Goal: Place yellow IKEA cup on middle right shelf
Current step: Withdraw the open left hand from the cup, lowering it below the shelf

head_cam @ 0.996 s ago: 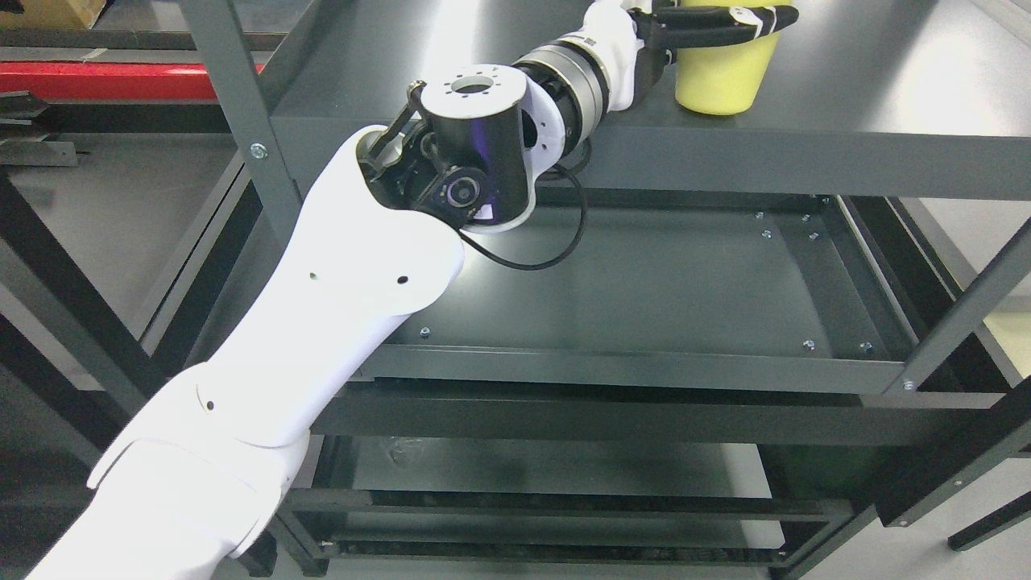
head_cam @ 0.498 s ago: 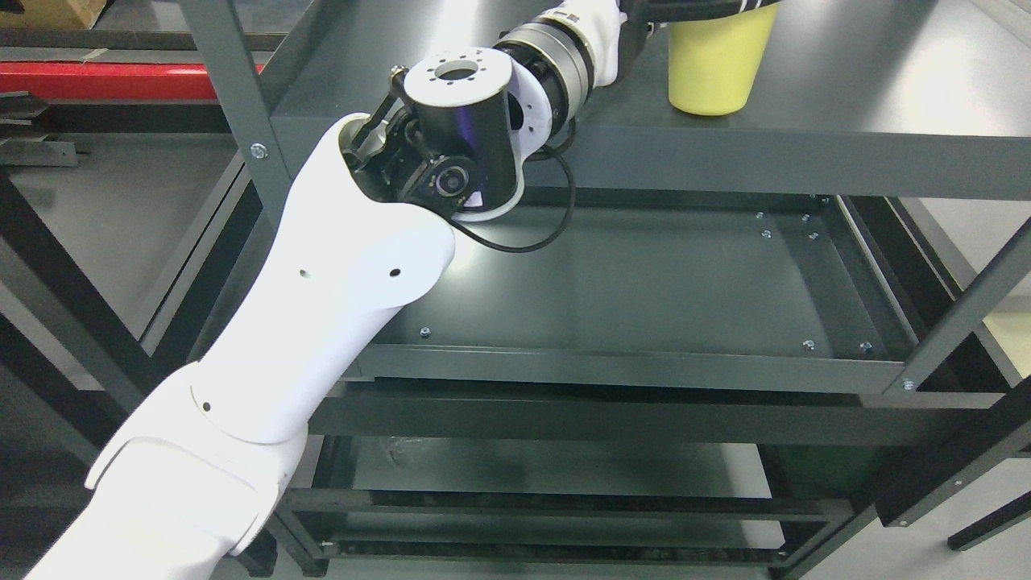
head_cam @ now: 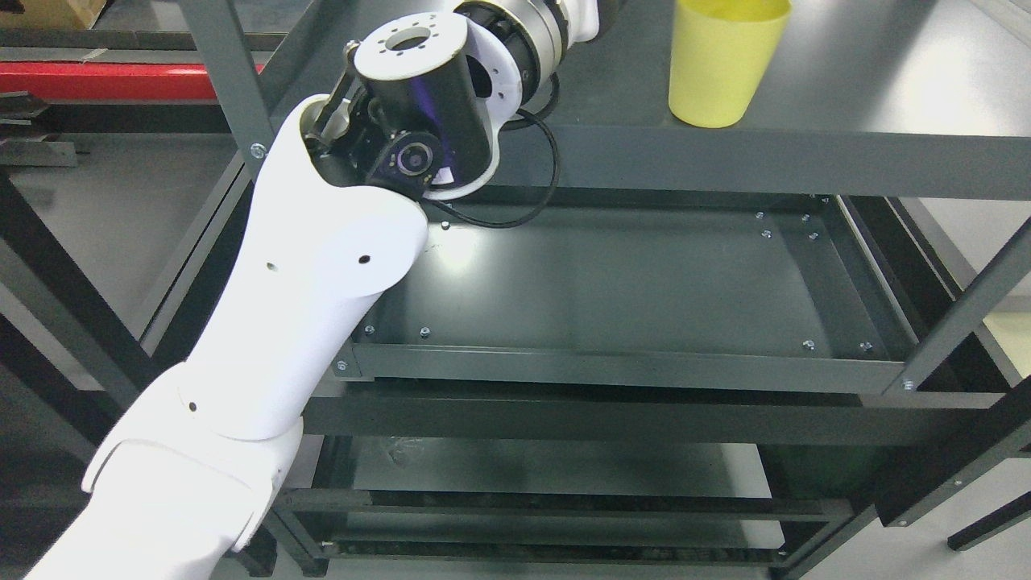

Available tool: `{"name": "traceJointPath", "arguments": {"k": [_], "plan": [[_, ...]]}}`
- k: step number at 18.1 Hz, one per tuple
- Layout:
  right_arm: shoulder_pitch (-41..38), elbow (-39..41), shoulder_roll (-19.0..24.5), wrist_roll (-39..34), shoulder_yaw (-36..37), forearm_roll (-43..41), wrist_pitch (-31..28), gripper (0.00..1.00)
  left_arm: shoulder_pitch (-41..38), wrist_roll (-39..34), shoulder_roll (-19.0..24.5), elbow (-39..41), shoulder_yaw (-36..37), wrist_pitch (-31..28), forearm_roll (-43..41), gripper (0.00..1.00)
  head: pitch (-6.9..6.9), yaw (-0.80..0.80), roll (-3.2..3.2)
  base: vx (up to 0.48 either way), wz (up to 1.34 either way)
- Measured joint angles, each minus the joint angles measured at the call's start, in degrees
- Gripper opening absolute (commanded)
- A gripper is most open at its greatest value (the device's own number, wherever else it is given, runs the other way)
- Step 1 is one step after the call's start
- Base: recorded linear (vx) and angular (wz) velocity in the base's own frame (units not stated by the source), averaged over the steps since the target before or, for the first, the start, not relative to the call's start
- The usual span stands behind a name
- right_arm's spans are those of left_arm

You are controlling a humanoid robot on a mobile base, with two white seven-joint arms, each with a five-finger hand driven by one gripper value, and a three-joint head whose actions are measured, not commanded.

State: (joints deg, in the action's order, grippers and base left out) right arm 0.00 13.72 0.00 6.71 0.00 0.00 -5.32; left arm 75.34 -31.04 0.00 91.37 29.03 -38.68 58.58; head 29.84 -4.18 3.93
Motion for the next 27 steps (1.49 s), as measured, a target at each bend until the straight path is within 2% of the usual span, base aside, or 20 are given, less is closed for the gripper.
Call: {"name": "traceJointPath", "arguments": {"k": [12,19,27], "plan": [[0.0,0.0,0.0,0.0,0.0,0.0,0.0,0.99,-4.3,41.4,0.6,5.5,-6.8,1.0,0.1,0.99,0.00,0.00,0.00,0.000,0.00],[0.0,0.0,0.0,0.0,0.0,0.0,0.0,0.99,-11.0,51.6,3.7,8.0,-8.5,1.1,1.1,0.98,0.00,0.00,0.00,0.000,0.00],[0.0,0.0,0.0,0.0,0.0,0.0,0.0,0.99,-17.6,54.8,6.3,9.2,-5.9,0.4,3.2,0.98,0.00,0.00,0.00,0.000,0.00]]}}
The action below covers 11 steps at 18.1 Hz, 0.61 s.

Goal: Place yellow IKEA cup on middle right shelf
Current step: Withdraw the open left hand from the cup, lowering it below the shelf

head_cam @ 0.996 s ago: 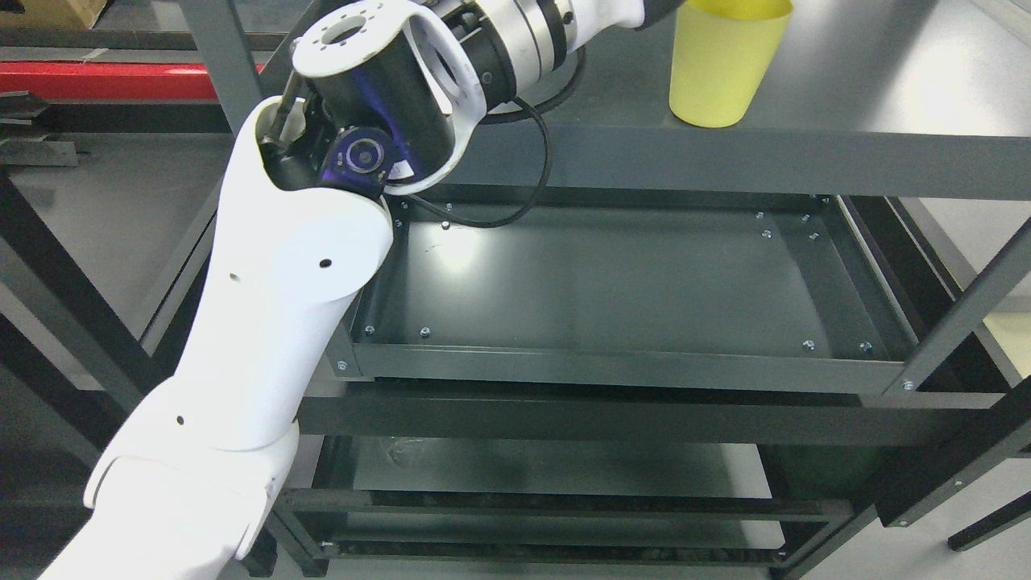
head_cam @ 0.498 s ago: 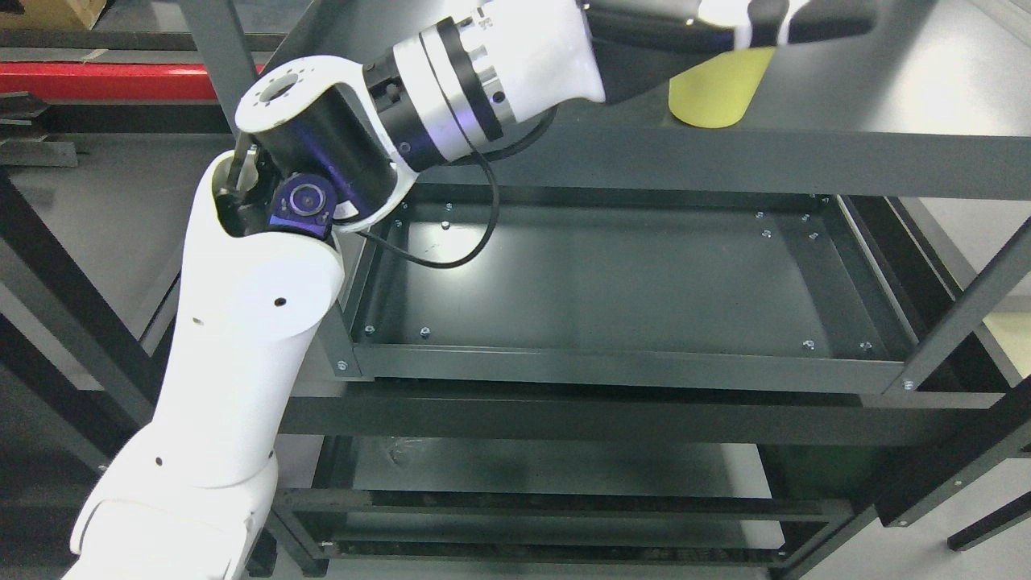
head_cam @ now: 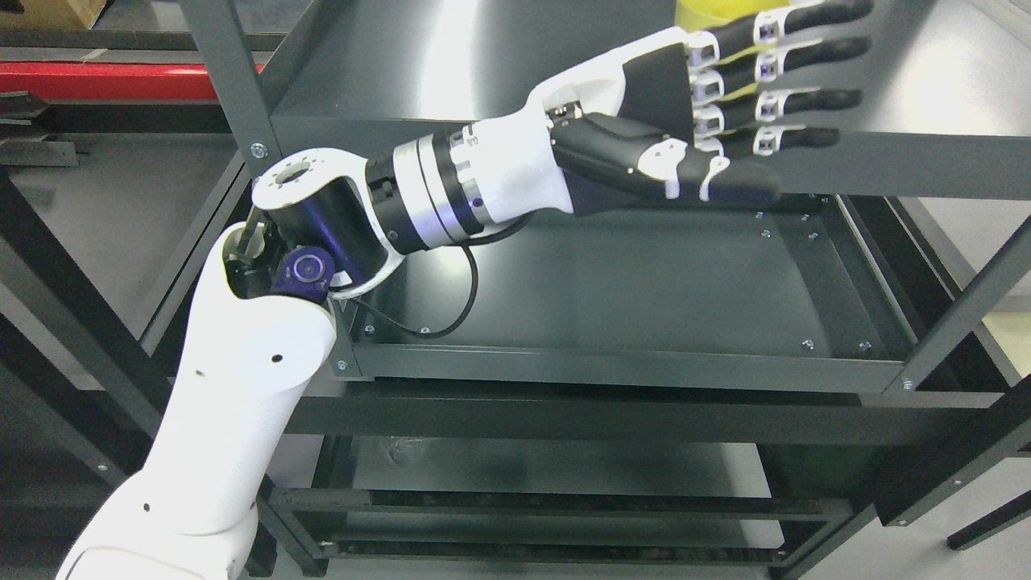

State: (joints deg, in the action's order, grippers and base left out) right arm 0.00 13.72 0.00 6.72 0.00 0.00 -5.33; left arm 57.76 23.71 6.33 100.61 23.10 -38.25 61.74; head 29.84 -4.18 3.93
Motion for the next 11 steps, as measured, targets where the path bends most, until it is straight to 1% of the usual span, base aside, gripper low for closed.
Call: {"name": "traceJointPath", "arguments": {"k": [8,11], "plan": [[0.0,0.0,0.0,0.0,0.0,0.0,0.0,0.99,-7.9,4.8,2.9,0.5,5.3,-0.1,0.3,0.98,0.00,0.00,0.00,0.000,0.00],[0.0,0.0,0.0,0.0,0.0,0.0,0.0,0.99,-11.1,5.9,4.1,0.0,7.3,-0.1,-1.2,0.99,0.00,0.00,0.00,0.000,0.00]]}}
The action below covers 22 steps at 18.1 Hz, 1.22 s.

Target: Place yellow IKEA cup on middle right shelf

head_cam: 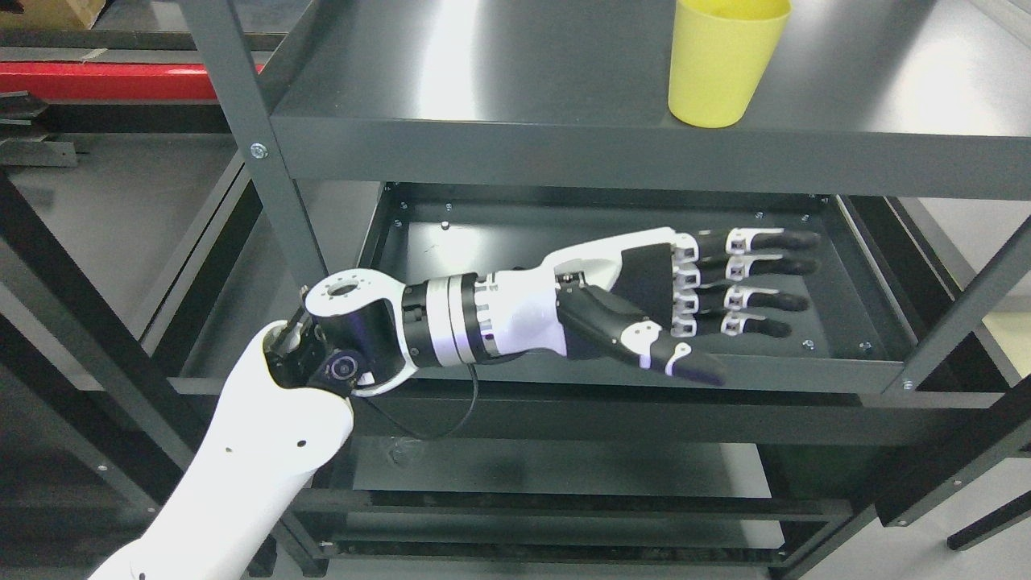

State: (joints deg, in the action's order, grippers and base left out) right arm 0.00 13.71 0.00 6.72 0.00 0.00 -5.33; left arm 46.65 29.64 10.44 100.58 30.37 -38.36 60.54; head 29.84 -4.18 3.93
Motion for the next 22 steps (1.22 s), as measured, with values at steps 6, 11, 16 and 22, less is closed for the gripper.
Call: {"name": "traceJointPath", "arguments": {"k": [6,11,16,22], "plan": [[0.0,0.0,0.0,0.0,0.0,0.0,0.0,0.99,-7.8,0.2,0.6,-5.2,0.6,10.5,-14.0,0.99,0.00,0.00,0.00,0.000,0.00],[0.0,0.0,0.0,0.0,0.0,0.0,0.0,0.99,-13.9,-3.9,-2.6,-12.5,-4.2,30.8,-32.5,0.99,0.00,0.00,0.00,0.000,0.00],[0.0,0.0,0.0,0.0,0.0,0.0,0.0,0.99,-18.6,-17.1,-5.6,-17.8,-9.6,37.4,-46.3,0.99,0.00,0.00,0.00,0.000,0.00],[0.0,0.0,0.0,0.0,0.0,0.0,0.0,0.99,-23.1,-27.6,-7.7,-18.5,-13.1,38.8,-52.4,0.99,0.00,0.00,0.00,0.000,0.00]]}}
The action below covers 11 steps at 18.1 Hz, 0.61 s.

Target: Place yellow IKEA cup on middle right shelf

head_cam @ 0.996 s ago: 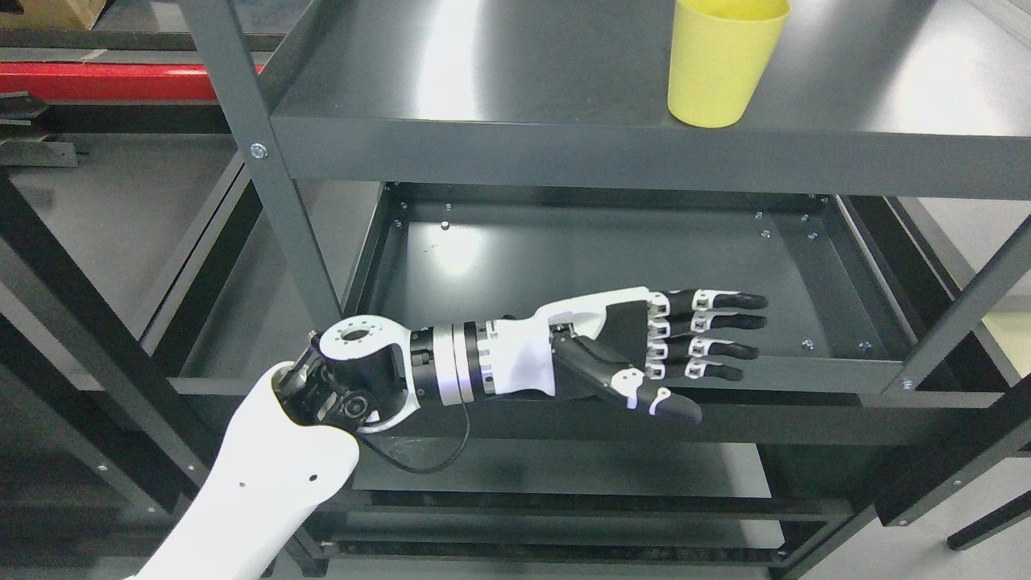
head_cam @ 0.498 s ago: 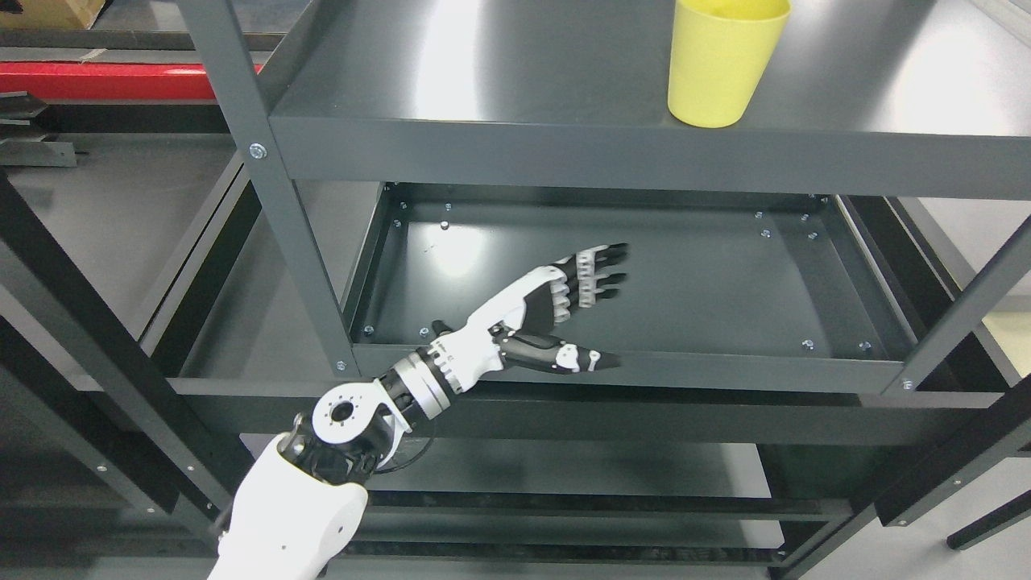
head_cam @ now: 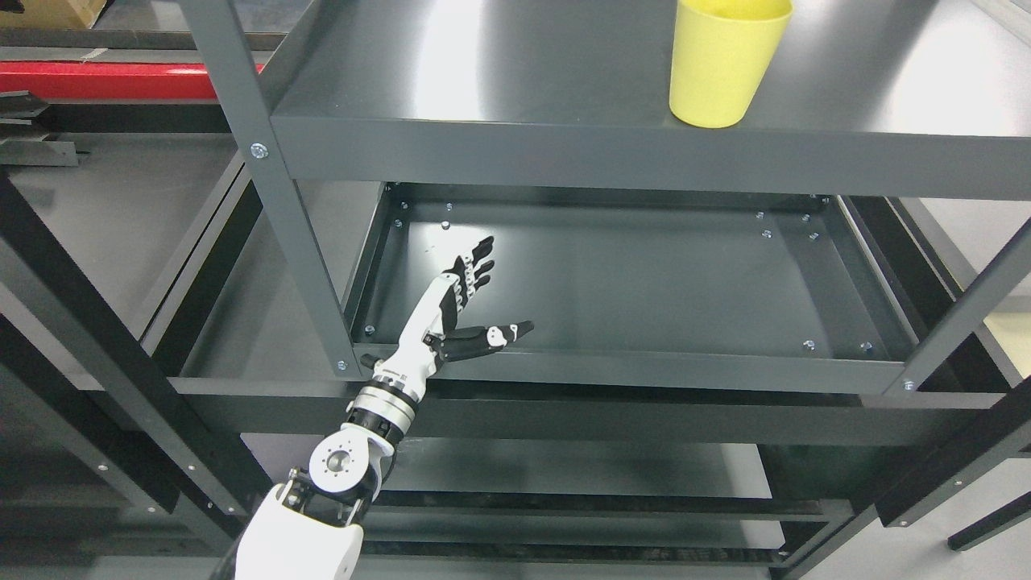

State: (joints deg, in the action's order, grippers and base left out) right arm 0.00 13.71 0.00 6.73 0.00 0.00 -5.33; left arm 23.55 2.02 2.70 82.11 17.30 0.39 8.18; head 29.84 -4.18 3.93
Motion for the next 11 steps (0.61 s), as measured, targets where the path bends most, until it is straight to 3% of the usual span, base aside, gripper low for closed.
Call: {"name": "traceJointPath", "arguments": {"k": [11], "plan": [[0.0,0.0,0.0,0.0,0.0,0.0,0.0,0.99,1.0,-1.5,-1.8,4.1,-2.6,-0.4,-3.7,0.99,0.00,0.00,0.00,0.000,0.00]]}}
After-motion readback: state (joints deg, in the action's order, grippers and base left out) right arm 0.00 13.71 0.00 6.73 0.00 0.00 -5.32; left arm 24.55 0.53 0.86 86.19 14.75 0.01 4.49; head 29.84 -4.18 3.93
